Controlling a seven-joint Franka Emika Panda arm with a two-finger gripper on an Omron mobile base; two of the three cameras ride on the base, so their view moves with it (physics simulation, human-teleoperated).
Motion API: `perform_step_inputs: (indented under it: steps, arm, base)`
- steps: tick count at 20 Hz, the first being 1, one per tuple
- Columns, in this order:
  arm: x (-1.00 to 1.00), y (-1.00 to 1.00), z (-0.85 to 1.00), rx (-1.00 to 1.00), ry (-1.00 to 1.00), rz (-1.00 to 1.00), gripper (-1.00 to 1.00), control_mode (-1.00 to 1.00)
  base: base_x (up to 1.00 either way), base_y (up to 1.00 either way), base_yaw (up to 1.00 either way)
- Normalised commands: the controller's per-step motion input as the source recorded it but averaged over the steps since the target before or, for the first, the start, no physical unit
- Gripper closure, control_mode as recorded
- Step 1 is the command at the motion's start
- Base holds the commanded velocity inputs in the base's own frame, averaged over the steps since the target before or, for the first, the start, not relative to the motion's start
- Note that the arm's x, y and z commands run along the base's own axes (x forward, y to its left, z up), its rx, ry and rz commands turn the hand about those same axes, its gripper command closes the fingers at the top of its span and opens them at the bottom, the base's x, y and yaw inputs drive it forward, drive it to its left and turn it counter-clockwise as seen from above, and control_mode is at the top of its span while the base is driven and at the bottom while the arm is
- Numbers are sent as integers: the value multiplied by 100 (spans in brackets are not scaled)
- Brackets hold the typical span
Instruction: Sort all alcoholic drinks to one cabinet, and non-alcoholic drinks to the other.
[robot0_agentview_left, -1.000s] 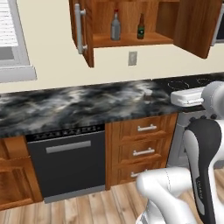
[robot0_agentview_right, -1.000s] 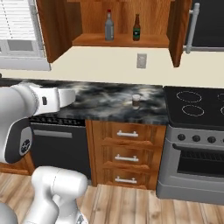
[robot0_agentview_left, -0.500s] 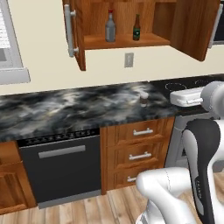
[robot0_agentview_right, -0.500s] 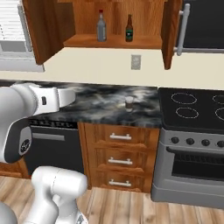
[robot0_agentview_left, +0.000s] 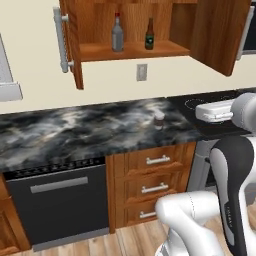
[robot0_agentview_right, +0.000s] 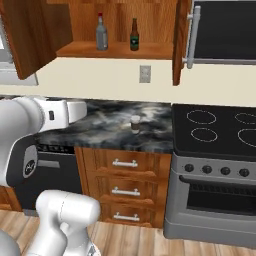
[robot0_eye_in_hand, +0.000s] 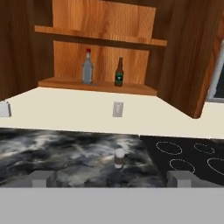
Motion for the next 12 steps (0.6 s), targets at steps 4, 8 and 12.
perform_step_inputs:
  steps: [4,8,12]
  arm:
    - [0,0,0,0,0,0,-100,100]
    - [0,0,0,0,0,0,-100,100]
    - [0,0,0,0,0,0,-100,100]
  base:
    - [49,-19,0]
    - [41,-15,0]
    - [32,-11,0]
